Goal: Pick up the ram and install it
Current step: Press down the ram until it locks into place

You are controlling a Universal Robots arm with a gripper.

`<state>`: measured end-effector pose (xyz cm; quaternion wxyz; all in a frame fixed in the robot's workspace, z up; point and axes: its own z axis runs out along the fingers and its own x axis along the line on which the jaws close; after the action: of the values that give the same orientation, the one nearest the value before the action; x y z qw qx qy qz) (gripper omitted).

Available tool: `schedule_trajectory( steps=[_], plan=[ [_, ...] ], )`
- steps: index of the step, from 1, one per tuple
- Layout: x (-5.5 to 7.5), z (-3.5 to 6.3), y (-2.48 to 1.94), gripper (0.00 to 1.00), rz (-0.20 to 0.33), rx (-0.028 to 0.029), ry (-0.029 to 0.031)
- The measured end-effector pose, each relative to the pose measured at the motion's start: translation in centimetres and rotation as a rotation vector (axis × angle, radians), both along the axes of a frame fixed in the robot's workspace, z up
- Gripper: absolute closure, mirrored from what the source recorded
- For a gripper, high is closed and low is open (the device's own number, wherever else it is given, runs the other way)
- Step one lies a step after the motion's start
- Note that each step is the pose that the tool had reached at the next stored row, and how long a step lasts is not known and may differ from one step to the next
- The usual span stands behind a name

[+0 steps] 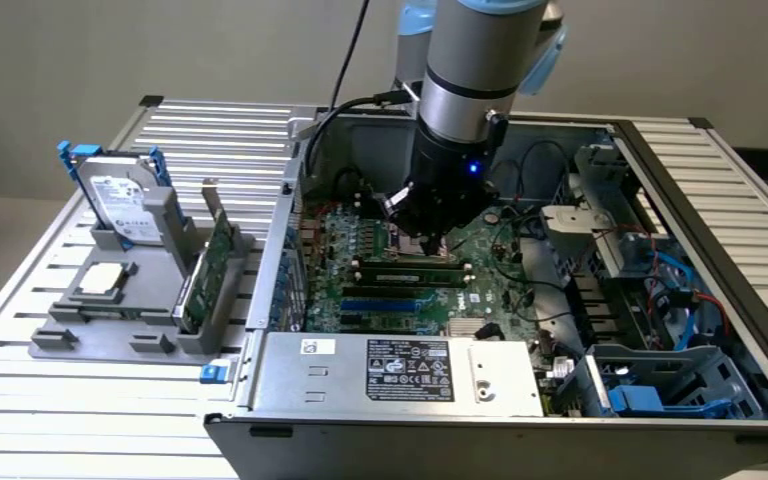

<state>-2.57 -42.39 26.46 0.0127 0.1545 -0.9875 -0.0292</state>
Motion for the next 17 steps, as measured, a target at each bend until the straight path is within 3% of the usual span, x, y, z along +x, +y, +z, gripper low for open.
schedule_trajectory(
  steps=[10, 17],
  plan=[
    [0.00, -0.01, 0.00, 0.89, -0.127, -0.0242, -0.0001],
    [0.00, -0.02, 0.00, 0.89, -0.230, -0.0313, 0.0007]
  ],
)
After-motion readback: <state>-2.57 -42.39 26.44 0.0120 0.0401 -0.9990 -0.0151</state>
